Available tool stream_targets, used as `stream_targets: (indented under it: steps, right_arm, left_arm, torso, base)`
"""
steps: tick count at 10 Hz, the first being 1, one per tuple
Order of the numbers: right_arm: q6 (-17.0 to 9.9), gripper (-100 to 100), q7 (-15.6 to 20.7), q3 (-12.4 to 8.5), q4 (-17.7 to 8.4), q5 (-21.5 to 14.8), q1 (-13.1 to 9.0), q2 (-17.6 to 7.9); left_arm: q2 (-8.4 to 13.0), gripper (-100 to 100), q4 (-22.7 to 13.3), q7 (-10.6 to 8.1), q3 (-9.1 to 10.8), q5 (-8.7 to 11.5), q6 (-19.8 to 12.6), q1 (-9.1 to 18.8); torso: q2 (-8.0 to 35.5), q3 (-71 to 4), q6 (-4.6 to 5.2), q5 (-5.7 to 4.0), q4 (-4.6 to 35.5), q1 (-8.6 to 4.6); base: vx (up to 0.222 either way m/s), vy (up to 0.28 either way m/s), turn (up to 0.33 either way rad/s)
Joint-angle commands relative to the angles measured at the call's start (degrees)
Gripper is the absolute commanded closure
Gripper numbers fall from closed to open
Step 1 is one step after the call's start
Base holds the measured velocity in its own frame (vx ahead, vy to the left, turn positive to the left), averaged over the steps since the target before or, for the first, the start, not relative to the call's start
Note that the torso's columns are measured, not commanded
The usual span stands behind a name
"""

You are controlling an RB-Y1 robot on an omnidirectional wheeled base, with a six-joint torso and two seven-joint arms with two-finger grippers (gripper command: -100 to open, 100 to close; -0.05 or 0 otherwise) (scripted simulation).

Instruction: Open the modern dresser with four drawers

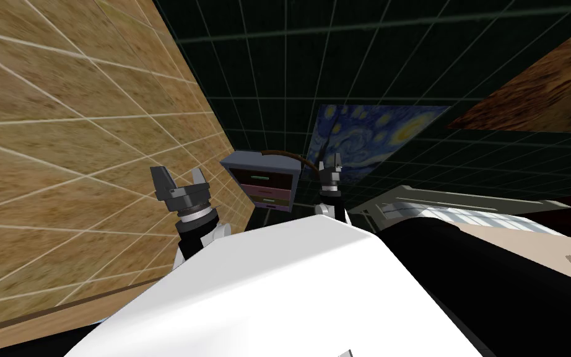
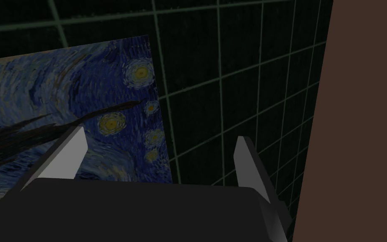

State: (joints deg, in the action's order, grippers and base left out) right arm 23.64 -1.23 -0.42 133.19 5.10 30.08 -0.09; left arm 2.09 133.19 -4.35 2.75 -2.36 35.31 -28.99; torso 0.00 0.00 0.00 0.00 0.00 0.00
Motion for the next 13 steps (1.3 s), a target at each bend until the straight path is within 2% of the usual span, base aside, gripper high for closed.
stream_targets:
  steps: [1, 9, 10, 11, 13]
  right_arm:
    - [0.0, 0, 0.0, 0.0, 0.0, 0.0, 0.0, 0.0]
    - [0.15, 0, 0.0, 0.04, 0.23, -0.02, -0.14, -0.02]
    - [0.15, 0, 0.0, 0.04, 0.23, -0.02, -0.14, -0.02]
    - [0.15, 0, 0.0, 0.04, 0.21, -0.02, -0.13, -0.01]
    - [0.14, 0, 0.0, 0.04, 0.2, -0.02, -0.13, -0.01]
  left_arm:
    - [0.0, 0, 0.0, 0.0, 0.0, 0.0, 0.0, 0.0]
    - [0.0, 0, 0.02, 0.0, 0.0, 0.0, 0.0, 0.0]
    - [2.11, -100, -1.29, 0.23, -0.19, -0.14, 0.39, 0.14]
    - [2.87, -100, -2.16, 0.38, -0.31, -0.24, 0.64, 0.24]
    - [4.59, -100, -5.89, 1.01, -0.84, -0.62, 1.63, 0.67]
  torso:
    - [2.32, -4.67, 0.0, 0.0, 2.35, 0.0]
    - [35.31, -70.78, 0.01, -0.05, 35.34, -0.12]
    - [39.59, -79.21, 0.0, -0.01, 39.59, -0.04]
    - [41.52, -83.15, 0.01, 0.01, 41.48, 0.01]
    - [42.17, -84.54, 0.0, 0.01, 42.2, 0.0]
  base:
    - [0.0, 0.0, 0.0]
    - [0.0, 0.0, 0.0]
    - [0.017, -0.006, -0.023]
    - [0.022, -0.004, -0.034]
    - [0.035, -0.01, -0.053]
